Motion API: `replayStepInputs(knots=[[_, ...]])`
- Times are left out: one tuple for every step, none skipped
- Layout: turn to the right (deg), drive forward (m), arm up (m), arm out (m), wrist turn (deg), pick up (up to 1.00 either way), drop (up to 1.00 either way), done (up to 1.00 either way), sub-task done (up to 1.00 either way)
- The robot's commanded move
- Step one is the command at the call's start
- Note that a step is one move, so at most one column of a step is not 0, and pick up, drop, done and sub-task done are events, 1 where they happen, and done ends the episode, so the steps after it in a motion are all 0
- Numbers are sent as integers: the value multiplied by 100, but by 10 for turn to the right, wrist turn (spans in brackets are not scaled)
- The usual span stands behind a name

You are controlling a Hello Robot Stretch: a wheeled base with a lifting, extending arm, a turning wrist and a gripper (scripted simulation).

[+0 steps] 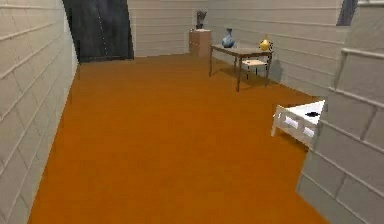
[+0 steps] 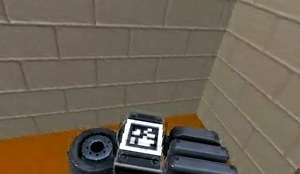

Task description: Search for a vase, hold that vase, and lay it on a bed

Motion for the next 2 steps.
replayStepInputs(knots=[[120,0,0,0,0,0,0,0,0],[0,100,0,0,0,0,0,0,0]])
